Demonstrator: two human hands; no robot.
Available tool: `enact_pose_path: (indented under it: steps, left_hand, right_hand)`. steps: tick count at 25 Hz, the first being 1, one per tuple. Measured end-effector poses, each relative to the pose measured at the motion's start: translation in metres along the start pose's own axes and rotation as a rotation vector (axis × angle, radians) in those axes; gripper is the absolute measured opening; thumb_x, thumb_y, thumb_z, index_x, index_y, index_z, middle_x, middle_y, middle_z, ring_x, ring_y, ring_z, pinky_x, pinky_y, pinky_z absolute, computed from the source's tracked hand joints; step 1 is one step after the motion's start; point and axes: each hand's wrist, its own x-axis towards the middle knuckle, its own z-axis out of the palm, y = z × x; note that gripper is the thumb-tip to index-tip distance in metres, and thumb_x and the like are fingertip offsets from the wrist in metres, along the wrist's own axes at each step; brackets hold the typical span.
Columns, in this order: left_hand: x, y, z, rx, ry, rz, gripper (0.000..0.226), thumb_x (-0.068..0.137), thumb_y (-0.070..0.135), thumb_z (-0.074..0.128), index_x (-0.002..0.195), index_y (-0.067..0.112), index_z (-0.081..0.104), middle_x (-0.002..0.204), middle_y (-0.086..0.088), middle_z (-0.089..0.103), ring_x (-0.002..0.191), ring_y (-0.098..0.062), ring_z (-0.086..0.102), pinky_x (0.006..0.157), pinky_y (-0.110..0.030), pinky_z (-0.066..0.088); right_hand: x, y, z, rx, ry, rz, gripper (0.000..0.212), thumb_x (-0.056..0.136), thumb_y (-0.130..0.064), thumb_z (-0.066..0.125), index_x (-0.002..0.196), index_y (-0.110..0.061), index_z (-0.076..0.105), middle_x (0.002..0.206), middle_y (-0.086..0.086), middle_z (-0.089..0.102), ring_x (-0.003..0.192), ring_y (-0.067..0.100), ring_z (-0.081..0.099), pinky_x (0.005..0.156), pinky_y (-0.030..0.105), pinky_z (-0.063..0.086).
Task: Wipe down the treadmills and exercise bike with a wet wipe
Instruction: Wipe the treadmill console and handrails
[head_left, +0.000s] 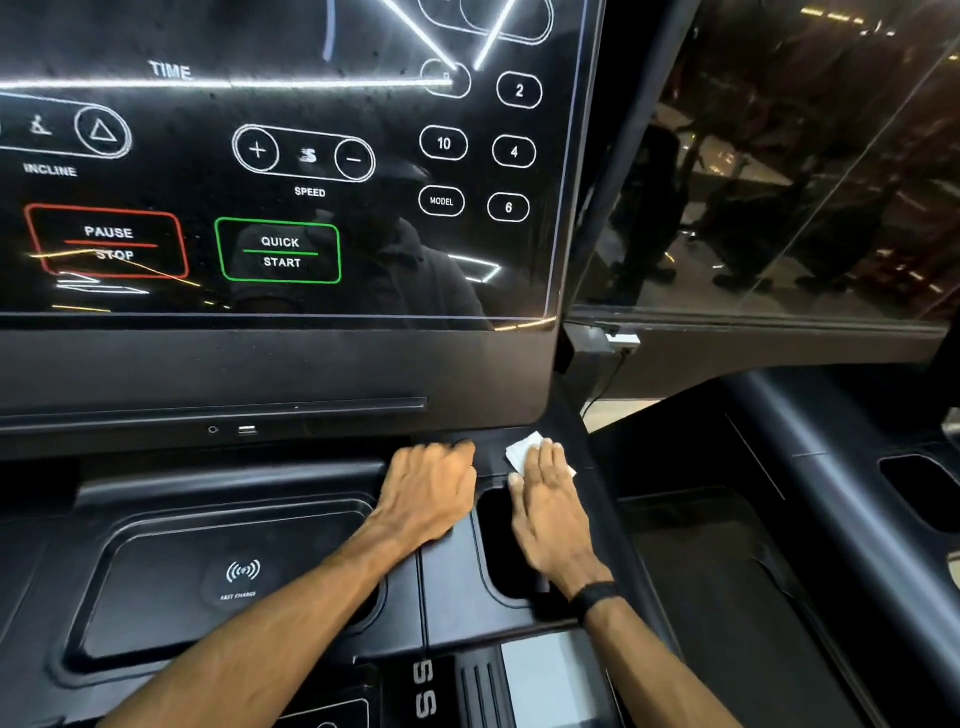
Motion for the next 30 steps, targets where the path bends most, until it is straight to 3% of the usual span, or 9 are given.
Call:
enact_pose_path:
  steps: [3, 5, 9, 14, 17, 19, 21, 26, 30]
  left_hand:
    - [-0.004, 0.000, -0.003, -0.029, 0.169, -0.111, 0.024, 0.077, 0.024, 0.037, 0.062, 0.014, 0.053, 0.049, -0.007, 0.057, 0.042, -0.037, 0.053, 0.044, -0.030, 0.036]
    - [-0.007, -0.002, -0.004, -0.038, 0.224, -0.174, 0.027, 0.077, 0.026, 0.038, 0.060, 0.013, 0.054, 0.050, -0.008, 0.057, 0.044, -0.038, 0.054, 0.045, -0.031, 0.037]
    - [-0.016, -0.015, -0.005, -0.142, 0.261, -0.470, 0.038, 0.081, 0.027, 0.036, 0.057, 0.007, 0.057, 0.055, -0.019, 0.060, 0.055, -0.043, 0.060, 0.052, -0.036, 0.038]
    - [-0.014, -0.009, -0.009, -0.047, 0.178, -0.530, 0.028, 0.078, 0.019, 0.042, 0.056, 0.005, 0.053, 0.056, -0.025, 0.059, 0.056, -0.048, 0.058, 0.055, -0.037, 0.034]
    - [-0.014, -0.005, -0.011, 0.028, 0.100, -0.523, 0.024, 0.076, 0.019, 0.049, 0.055, 0.007, 0.055, 0.052, -0.023, 0.058, 0.050, -0.046, 0.057, 0.049, -0.036, 0.041]
    - [-0.014, -0.006, -0.010, 0.051, 0.068, -0.524, 0.024, 0.075, 0.019, 0.051, 0.053, 0.009, 0.053, 0.048, -0.018, 0.056, 0.044, -0.042, 0.056, 0.044, -0.031, 0.039]
    - [-0.014, -0.006, -0.010, 0.091, 0.062, -0.509, 0.022, 0.072, 0.018, 0.054, 0.051, 0.011, 0.051, 0.044, -0.014, 0.054, 0.041, -0.039, 0.055, 0.044, -0.027, 0.031]
    - [-0.011, -0.004, -0.007, 0.164, 0.047, -0.037, 0.016, 0.073, 0.020, 0.043, 0.058, 0.016, 0.047, 0.050, -0.005, 0.053, 0.041, -0.031, 0.050, 0.046, -0.030, 0.040]
    - [-0.002, -0.002, 0.000, 0.134, 0.032, 0.122, 0.014, 0.078, 0.025, 0.046, 0.077, 0.015, 0.056, 0.070, -0.003, 0.057, 0.058, -0.028, 0.054, 0.058, -0.037, 0.044]
  right_hand:
    - [0.026, -0.017, 0.009, -0.085, -0.025, -0.039, 0.092, 0.091, -0.053, -0.011, 0.156, 0.006, 0.015, 0.164, 0.025, 0.011, 0.154, 0.036, 0.004, 0.126, 0.039, 0.000]
    - [0.025, -0.030, 0.017, -0.164, -0.079, -0.237, 0.093, 0.096, -0.058, -0.015, 0.156, 0.005, 0.017, 0.165, 0.024, 0.012, 0.155, 0.034, 0.005, 0.126, 0.045, 0.006]
    - [-0.009, -0.018, 0.006, -0.225, -0.203, -0.633, 0.072, 0.106, -0.053, 0.009, 0.160, -0.006, 0.007, 0.168, 0.008, -0.001, 0.155, 0.018, -0.007, 0.126, 0.034, -0.002]
    - [0.044, 0.006, -0.008, -0.232, -0.136, -0.297, 0.112, 0.080, -0.076, -0.025, 0.160, -0.003, 0.007, 0.167, 0.016, 0.006, 0.155, 0.030, -0.002, 0.125, 0.038, -0.004]
    - [0.025, -0.018, 0.011, -0.264, -0.121, -0.448, 0.087, 0.102, -0.058, -0.005, 0.155, 0.003, 0.025, 0.163, 0.021, 0.021, 0.153, 0.034, 0.015, 0.122, 0.042, 0.007]
    - [0.003, -0.019, 0.022, -0.224, -0.134, -0.700, 0.076, 0.105, -0.055, 0.006, 0.158, -0.001, 0.019, 0.166, 0.013, 0.011, 0.155, 0.026, 0.005, 0.123, 0.038, 0.001]
    - [0.008, -0.011, 0.011, -0.204, -0.192, -0.759, 0.077, 0.103, -0.060, 0.009, 0.161, -0.010, 0.010, 0.167, 0.004, 0.000, 0.155, 0.018, -0.006, 0.124, 0.032, -0.008]
    - [0.066, 0.065, -0.013, -0.194, -0.126, -0.265, 0.091, 0.093, -0.073, 0.020, 0.161, -0.014, 0.011, 0.169, 0.005, 0.006, 0.156, 0.023, 0.000, 0.124, 0.030, -0.004]
    - [0.049, 0.099, -0.035, 0.138, -0.169, 0.192, 0.101, 0.086, -0.082, 0.035, 0.160, -0.016, 0.015, 0.166, 0.010, 0.016, 0.154, 0.022, 0.014, 0.126, 0.038, 0.011]
